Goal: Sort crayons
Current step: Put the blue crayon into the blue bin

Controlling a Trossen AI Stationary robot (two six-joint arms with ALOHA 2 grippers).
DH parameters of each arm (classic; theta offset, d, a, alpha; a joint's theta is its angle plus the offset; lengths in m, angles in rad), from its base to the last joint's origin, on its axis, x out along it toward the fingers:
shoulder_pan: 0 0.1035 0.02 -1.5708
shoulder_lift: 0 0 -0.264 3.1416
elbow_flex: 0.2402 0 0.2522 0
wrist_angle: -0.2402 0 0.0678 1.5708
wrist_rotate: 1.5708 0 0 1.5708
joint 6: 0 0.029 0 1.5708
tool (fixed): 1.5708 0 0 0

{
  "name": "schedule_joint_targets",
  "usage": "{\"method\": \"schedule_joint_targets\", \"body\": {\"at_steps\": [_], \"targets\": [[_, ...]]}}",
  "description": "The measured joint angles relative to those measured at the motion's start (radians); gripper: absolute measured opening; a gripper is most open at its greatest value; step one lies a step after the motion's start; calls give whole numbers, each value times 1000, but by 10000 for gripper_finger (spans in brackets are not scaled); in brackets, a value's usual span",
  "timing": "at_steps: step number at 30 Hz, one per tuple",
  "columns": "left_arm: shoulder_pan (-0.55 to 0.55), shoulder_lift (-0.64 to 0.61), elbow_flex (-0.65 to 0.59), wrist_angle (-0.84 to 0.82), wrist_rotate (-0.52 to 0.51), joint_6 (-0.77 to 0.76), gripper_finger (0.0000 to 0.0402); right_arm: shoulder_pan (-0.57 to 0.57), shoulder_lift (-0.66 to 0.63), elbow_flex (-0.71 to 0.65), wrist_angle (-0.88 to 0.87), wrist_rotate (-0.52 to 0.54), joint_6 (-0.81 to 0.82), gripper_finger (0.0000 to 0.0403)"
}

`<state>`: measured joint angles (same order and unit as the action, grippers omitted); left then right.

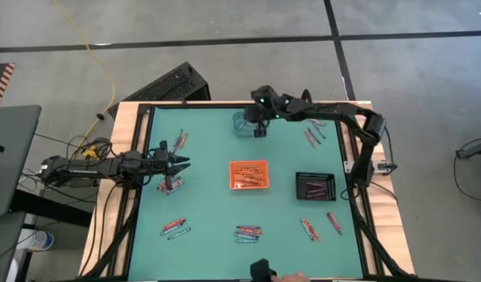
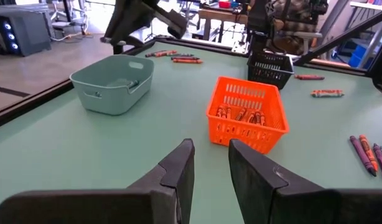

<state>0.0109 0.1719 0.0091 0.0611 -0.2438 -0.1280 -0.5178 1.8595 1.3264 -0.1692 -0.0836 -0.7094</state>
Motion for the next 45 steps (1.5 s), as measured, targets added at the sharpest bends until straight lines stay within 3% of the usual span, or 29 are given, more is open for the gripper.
{"method": "schedule_joint_targets", "body": {"at_steps": [6, 17, 25, 33, 38, 41, 45], "targets": [[0, 0, 0, 0, 0, 0, 88, -7, 42, 24, -35, 6, 44, 14], [0, 0, 0, -1, 1, 0, 88, -24, 36, 25, -59, 14, 55, 83], [0, 0, 0, 0, 1, 0, 88, 13, 9, 25, -73, 22, 160, 93], [0, 0, 0, -1, 2, 0, 88, 174, -45, 26, -160, -8, 362, 93], [0, 5, 0, 0, 1, 0, 88, 328, -48, 13, -205, -139, 360, 93], [0, 5, 0, 0, 2, 0, 88, 424, -52, -48, -108, -163, 345, 90], [0, 5, 0, -1, 2, 0, 88, 537, -92, -170, 67, -97, 348, 74]]}}
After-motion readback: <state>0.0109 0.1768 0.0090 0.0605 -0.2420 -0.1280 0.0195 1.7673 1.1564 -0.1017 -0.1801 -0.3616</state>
